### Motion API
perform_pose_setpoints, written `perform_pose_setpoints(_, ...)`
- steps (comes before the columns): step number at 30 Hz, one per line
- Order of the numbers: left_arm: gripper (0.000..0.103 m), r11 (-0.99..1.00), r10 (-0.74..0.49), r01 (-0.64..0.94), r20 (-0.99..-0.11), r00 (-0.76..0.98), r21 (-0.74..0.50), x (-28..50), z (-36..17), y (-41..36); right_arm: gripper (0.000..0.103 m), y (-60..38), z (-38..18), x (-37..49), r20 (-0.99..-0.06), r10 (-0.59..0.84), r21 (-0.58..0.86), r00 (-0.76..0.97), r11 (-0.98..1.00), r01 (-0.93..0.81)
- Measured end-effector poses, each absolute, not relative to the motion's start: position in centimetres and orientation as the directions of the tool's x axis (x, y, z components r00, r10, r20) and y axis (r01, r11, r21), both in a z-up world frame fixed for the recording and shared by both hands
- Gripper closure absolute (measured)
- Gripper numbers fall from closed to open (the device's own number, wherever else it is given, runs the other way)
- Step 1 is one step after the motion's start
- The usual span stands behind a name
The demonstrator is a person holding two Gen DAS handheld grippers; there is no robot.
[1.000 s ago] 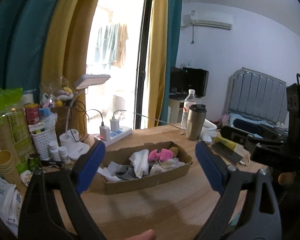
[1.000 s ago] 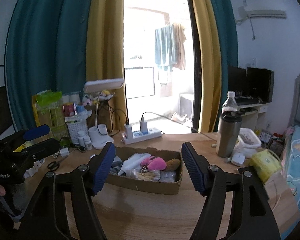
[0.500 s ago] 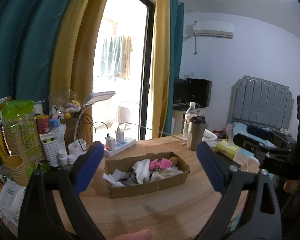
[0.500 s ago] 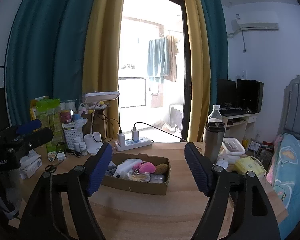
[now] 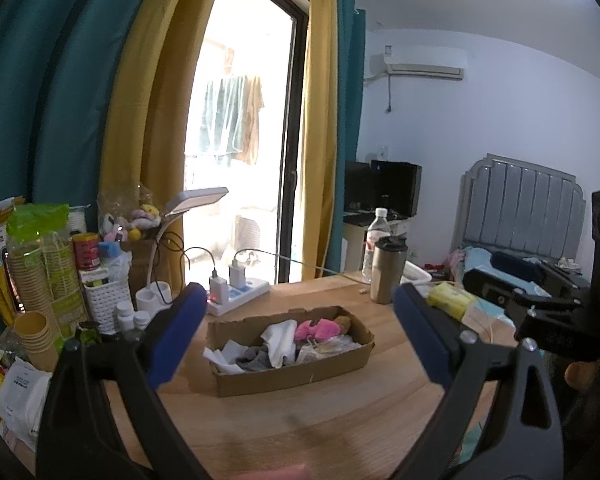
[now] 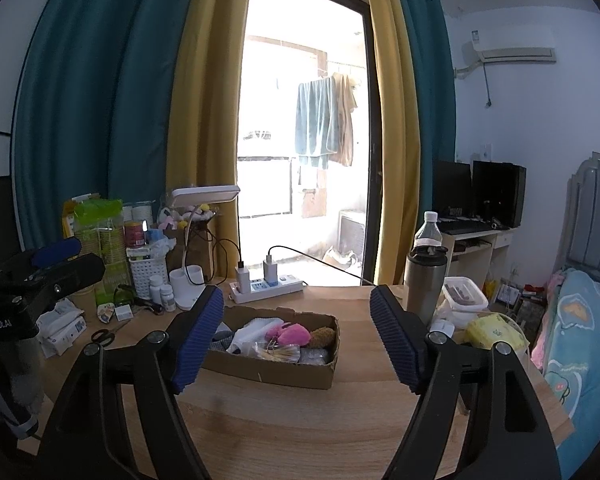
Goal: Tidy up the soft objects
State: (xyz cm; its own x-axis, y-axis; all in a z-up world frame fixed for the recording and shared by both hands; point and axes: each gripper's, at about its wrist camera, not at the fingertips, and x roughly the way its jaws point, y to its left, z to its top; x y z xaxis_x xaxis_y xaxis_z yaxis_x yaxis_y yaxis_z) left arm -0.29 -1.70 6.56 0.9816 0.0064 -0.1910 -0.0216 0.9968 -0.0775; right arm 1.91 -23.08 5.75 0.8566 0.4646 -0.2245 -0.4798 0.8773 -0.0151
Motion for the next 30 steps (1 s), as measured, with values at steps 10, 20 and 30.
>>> perform_pose_setpoints(10, 0.007, 0.997, 0.004, -0.02, -0.196, 0.981, -0.081, -0.33, 6.43, -1.79, 0.024, -23.09, 5.65, 2.03, -0.225, 0.466, -0.014, 0.856, 0.877, -0.481)
perform_pose_setpoints(20, 0.007, 0.996, 0.003, -0.02, -0.198, 0.98, -0.083, -0.35, 6.44, -1.89, 0.024, -22.88, 5.56, 2.13, -0.226, 0.465, -0.012, 0.856, 0.877, -0.48)
perform_pose_setpoints(30, 0.007, 0.997, -0.004, -0.012, -0.204, 0.979, -0.081, -0.34, 6.43, -2.26, 0.024, -22.91, 5.57, 2.17, -0.227, 0.466, -0.012, 0.855, 0.877, -0.481)
